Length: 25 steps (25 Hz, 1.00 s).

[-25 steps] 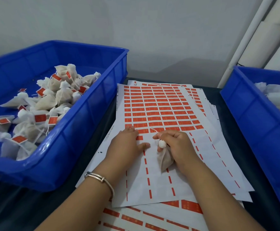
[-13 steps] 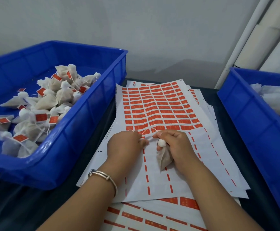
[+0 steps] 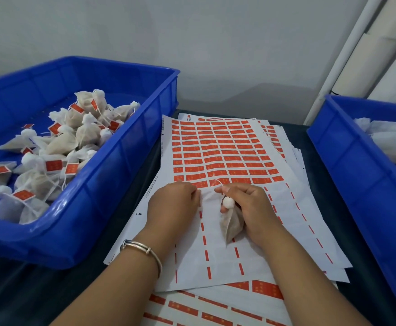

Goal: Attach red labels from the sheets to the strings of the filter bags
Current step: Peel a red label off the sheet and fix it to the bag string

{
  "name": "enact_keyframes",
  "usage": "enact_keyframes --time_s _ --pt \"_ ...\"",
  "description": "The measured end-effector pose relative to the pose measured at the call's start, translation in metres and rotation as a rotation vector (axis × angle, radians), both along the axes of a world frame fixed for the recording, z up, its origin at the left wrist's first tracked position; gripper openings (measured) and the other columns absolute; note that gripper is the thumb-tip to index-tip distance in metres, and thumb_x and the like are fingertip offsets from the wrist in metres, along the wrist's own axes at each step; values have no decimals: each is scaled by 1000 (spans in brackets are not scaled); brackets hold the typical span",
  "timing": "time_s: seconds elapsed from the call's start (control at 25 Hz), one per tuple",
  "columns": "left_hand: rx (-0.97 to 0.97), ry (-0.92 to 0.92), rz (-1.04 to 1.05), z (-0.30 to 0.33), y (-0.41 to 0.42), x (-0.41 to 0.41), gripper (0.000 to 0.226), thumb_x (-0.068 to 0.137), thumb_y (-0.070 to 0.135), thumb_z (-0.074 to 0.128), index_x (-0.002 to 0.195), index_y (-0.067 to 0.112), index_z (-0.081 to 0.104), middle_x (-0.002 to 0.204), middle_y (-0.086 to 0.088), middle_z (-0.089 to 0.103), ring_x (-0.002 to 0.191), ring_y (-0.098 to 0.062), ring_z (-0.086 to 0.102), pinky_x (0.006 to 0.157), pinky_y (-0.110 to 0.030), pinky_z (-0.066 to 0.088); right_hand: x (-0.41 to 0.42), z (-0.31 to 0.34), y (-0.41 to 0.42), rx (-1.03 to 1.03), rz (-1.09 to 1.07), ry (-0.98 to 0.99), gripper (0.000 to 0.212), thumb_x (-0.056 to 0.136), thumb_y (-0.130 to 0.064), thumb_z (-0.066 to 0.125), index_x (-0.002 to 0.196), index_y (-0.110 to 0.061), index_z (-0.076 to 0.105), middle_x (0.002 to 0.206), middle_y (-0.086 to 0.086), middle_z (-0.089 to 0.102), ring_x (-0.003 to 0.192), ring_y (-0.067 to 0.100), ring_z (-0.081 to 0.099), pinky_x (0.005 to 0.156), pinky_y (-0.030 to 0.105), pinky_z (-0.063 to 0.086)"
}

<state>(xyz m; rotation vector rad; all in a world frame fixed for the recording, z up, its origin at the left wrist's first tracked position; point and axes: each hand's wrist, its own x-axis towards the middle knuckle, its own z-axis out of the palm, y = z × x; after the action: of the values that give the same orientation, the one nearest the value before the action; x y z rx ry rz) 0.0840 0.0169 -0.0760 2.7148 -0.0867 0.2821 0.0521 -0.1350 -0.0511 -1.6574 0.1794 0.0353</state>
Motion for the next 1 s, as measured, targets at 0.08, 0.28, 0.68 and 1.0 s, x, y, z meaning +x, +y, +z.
enact_keyframes --time_s 0.08,0.28,0.68,1.0 --pt "-25 -2 16 1 0 2 26 94 42 45 83 30 66 73 15 58 59 -3 51 56 -16 41 0 1 0 7 -5 -9 19 92 -30 59 80 -31 74 87 -24 70 81 -2 65 58 11 48" --pt "-276 29 124 4 4 10 15 94 36 50 86 28 60 82 13 55 65 -3 51 53 -12 31 0 2 -1 69 -10 2 22 89 -26 63 74 -36 76 90 -22 71 93 8 64 68 19 50" --pt "-841 -203 267 43 13 -4 14 93 29 52 80 34 57 72 14 61 71 17 54 50 -7 40 -11 26 -9 -74 -90 -247 10 82 -29 68 72 -32 68 73 -24 69 77 -7 63 56 1 44" --pt "-1300 189 -10 56 -11 -26 22 93 20 52 80 20 70 75 2 71 73 -13 69 66 -22 55 -31 40 4 -241 142 -465 10 76 -41 57 81 -40 66 86 -23 69 89 -2 63 75 2 44"
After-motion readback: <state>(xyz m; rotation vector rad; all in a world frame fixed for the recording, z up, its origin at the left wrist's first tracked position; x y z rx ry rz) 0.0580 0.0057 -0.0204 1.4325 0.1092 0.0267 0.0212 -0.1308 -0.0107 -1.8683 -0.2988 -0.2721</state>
